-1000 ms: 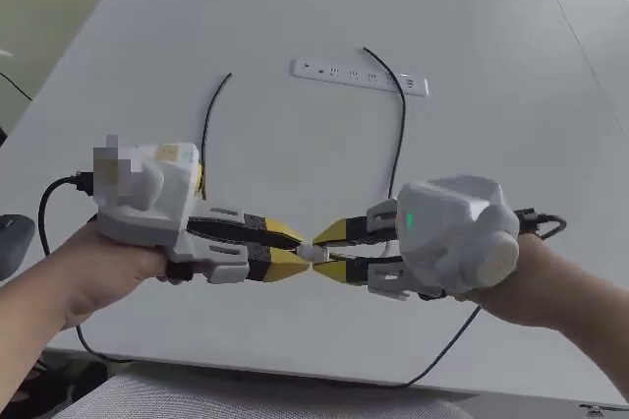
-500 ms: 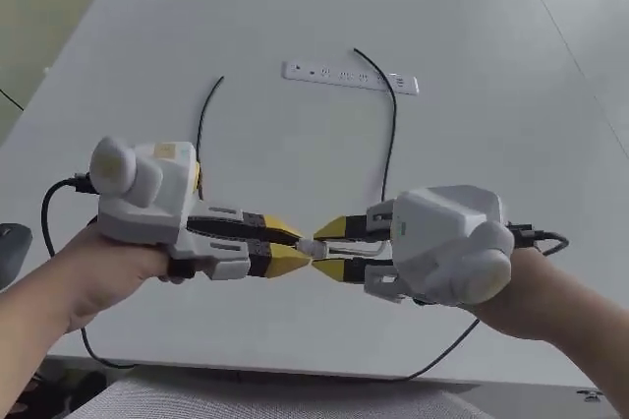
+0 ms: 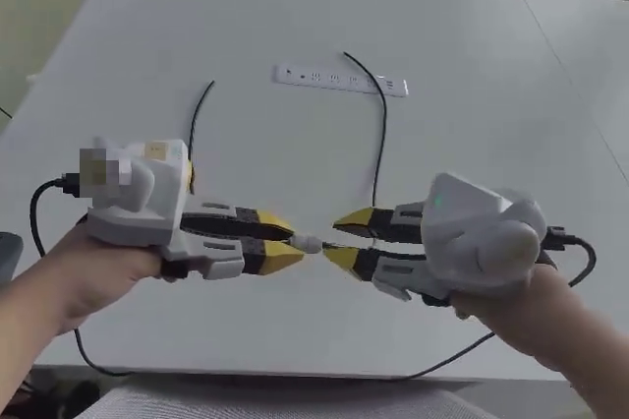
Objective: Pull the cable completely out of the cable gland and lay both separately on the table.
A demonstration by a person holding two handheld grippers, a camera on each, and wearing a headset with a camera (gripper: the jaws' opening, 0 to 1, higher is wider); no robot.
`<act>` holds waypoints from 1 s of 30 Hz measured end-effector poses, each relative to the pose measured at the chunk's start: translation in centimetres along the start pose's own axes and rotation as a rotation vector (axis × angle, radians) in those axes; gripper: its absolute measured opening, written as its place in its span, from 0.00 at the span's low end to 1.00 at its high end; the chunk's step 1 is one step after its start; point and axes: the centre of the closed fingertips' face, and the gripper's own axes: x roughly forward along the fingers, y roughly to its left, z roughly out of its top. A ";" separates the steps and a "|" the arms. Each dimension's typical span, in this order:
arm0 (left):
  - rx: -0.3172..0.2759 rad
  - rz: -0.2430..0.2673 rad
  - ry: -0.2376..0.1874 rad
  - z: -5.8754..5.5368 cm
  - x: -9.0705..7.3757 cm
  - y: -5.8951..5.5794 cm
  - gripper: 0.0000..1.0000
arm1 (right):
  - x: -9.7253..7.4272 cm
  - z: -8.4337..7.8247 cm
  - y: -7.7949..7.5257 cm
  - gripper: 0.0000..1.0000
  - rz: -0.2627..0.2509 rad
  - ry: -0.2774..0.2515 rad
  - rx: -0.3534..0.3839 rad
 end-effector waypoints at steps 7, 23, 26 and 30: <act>-0.018 -0.020 0.007 0.0 0.1 -0.2 0.15 | 0.1 0.2 0.6 0.12 -0.051 0.001 -0.052; -0.019 -0.030 0.008 0.2 0.6 0.2 0.15 | 1.1 0.2 0.7 0.02 -0.104 0.041 -0.153; -0.017 -0.026 0.014 0.0 0.6 0.2 0.15 | 1.3 0.1 0.7 0.01 -0.104 0.045 -0.162; -0.017 -0.021 0.013 -0.1 0.4 0.4 0.15 | 1.5 0.2 0.7 0.00 -0.096 0.047 -0.167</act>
